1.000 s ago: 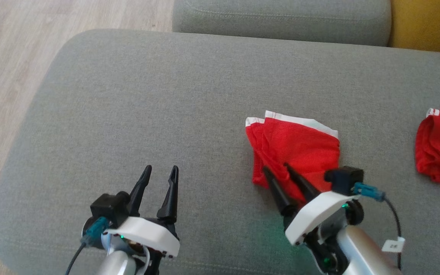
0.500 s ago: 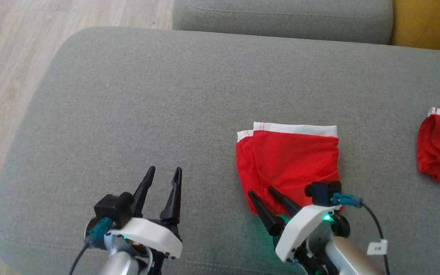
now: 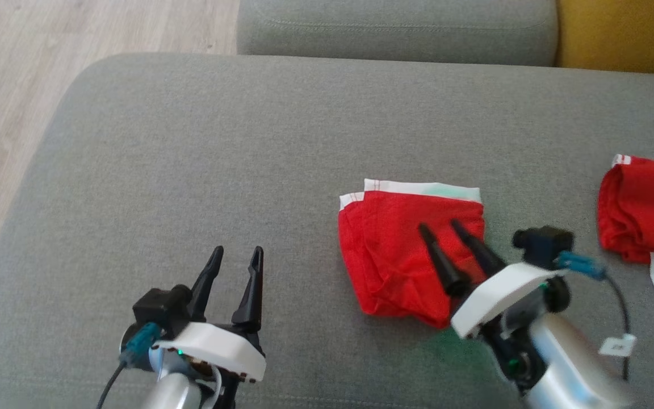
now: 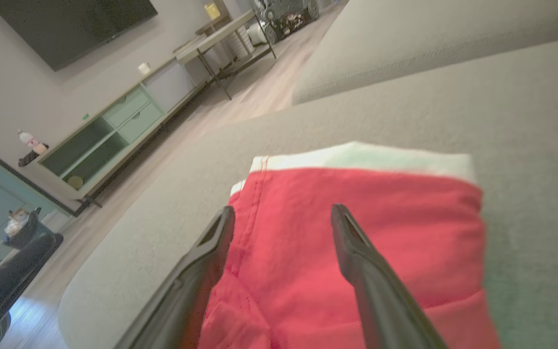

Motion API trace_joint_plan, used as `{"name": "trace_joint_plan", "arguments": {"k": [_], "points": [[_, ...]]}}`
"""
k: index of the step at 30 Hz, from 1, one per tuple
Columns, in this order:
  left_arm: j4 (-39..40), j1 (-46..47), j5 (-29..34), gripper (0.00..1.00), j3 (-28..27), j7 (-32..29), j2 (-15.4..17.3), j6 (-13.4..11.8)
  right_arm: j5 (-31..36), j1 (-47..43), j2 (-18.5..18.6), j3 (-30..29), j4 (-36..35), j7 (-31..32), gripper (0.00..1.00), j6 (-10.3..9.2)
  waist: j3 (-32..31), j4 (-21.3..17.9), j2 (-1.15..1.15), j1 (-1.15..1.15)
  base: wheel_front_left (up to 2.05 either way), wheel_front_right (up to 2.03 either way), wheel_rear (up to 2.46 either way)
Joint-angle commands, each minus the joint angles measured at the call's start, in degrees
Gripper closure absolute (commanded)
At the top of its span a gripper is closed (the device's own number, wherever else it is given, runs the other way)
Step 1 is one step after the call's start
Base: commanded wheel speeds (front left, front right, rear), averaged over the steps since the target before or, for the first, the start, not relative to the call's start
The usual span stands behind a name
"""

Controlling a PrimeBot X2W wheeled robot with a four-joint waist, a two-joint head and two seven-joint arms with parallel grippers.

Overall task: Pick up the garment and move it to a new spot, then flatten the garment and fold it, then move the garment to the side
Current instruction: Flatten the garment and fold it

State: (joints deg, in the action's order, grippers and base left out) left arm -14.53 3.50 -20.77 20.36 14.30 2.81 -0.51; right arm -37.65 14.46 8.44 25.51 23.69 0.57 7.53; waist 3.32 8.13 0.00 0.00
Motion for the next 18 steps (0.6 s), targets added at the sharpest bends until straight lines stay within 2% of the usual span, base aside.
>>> {"name": "trace_joint_plan", "arguments": {"k": [1, 8, 13, 18], "points": [[1.95, 1.10, 0.16, 0.00, -2.06, 0.70, 0.07, -0.08, 0.59, 1.15, 0.50, 0.10, -2.50, -0.82, 0.00, -0.04, -0.30, -0.34, 0.00, 0.00, 0.00, 0.00, 0.00], [2.68, 0.91, 0.32, 0.00, -2.34, 0.70, 0.07, -0.09, 4.06, -1.03, 3.04, -8.05, -7.30, -0.90, 0.00, -0.04, -1.10, -1.49, 0.00, 0.00, 0.00, 0.00, 0.00], [4.22, 0.98, 0.50, 0.00, -2.70, 0.70, 0.07, 0.04, 13.68, -3.25, 4.19, -14.05, -9.75, -3.22, 0.00, -0.04, -1.23, -2.36, 0.00, 0.00, 0.00, 0.00, 0.00], [6.25, 0.71, 0.73, 0.00, -3.15, 0.70, 0.07, 0.17, 23.10, -6.80, 2.02, -18.70, -11.48, -5.68, 0.00, -0.04, -1.37, -3.65, 0.00, 0.00, 0.00, 0.00, 0.00]]}}
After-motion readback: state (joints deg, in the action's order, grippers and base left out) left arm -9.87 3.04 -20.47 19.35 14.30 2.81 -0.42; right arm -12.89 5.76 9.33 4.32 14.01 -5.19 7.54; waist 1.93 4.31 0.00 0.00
